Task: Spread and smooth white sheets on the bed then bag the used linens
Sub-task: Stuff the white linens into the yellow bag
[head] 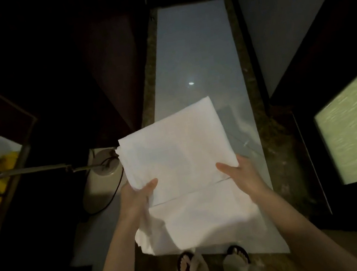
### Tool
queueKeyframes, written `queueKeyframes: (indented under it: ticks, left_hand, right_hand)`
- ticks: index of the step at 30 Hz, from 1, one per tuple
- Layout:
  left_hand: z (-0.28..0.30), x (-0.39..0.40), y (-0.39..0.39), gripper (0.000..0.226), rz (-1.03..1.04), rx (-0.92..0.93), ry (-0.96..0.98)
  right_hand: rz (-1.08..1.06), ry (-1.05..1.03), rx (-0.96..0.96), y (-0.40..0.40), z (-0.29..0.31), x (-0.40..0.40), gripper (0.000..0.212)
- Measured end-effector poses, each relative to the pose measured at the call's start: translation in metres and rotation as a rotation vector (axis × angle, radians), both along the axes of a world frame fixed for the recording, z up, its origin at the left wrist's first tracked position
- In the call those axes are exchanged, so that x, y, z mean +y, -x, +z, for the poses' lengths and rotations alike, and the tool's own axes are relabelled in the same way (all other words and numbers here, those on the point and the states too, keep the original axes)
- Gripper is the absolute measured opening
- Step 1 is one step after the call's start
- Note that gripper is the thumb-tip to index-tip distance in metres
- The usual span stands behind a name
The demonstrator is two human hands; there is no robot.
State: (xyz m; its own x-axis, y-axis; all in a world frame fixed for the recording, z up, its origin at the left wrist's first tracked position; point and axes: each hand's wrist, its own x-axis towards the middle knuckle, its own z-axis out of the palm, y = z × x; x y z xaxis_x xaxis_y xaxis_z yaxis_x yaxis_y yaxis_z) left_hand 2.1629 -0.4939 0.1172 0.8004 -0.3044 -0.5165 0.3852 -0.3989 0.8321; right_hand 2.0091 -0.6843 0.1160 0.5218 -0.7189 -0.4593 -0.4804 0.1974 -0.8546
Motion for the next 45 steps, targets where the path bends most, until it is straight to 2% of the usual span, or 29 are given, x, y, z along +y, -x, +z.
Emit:
queueKeyframes:
  ticks: [7, 12, 15, 18, 21, 24, 27, 32, 36, 37, 41, 42, 44, 45]
  left_hand:
    - [-0.171, -0.037, -0.044, 0.034, -0.014, 0.058, 0.001]
    - [-0.310, -0.064, -0.056, 0.019, 0.088, 0.150, 0.015]
    - [-0.376, -0.077, -0.067, 0.027, 0.086, 0.184, 0.052]
    - [-0.425, -0.088, -0.081, 0.027, 0.102, 0.155, 0.087]
    - [-0.449, -0.102, -0.097, 0.027, 0.089, 0.069, 0.116]
    - [-0.450, -0.115, -0.110, 0.034, 0.087, -0.012, 0.175]
    - [-0.443, -0.113, -0.112, 0.035, 0.108, 0.030, 0.198]
    - [-0.444, -0.093, -0.115, 0.039, 0.034, 0.109, 0.188]
    - [-0.446, -0.093, -0.121, 0.038, -0.021, 0.150, 0.211]
    - [-0.445, -0.094, -0.120, 0.037, -0.018, 0.177, 0.232]
    - [-0.441, -0.109, -0.099, 0.036, -0.033, 0.331, 0.360]
    - [-0.441, -0.114, -0.093, 0.036, -0.041, 0.364, 0.389]
    - [-0.442, -0.125, -0.083, 0.037, -0.041, 0.389, 0.441]
    - [-0.442, -0.130, -0.078, 0.038, -0.043, 0.392, 0.469]
  right_hand:
    - [0.030, 0.033, 0.029, -0.037, -0.170, -0.034, 0.019]
    - [0.097, 0.109, 0.075, -0.059, -0.293, -0.067, 0.021]
    - [0.144, 0.159, 0.096, -0.074, -0.354, -0.083, 0.015]
    - [0.131, 0.188, 0.070, -0.093, -0.402, -0.090, 0.020]
    - [0.104, 0.193, 0.040, -0.116, -0.439, -0.087, 0.020]
    - [0.058, 0.165, -0.053, -0.136, -0.454, -0.081, 0.029]
    - [0.053, 0.122, -0.077, -0.139, -0.448, -0.073, 0.031]
    - [0.101, 0.126, -0.051, -0.133, -0.439, -0.078, 0.010]
    - [0.118, 0.202, -0.026, -0.125, -0.442, -0.088, 0.006]
    - [0.140, 0.259, -0.005, -0.124, -0.441, -0.091, 0.009]
    - [0.183, 0.427, 0.013, -0.116, -0.437, -0.101, 0.063]
    - [0.211, 0.485, -0.023, -0.114, -0.435, -0.102, 0.069]
    - [0.292, 0.630, -0.059, -0.109, -0.432, -0.106, 0.060]
    - [0.331, 0.666, -0.012, -0.106, -0.427, -0.105, 0.051]
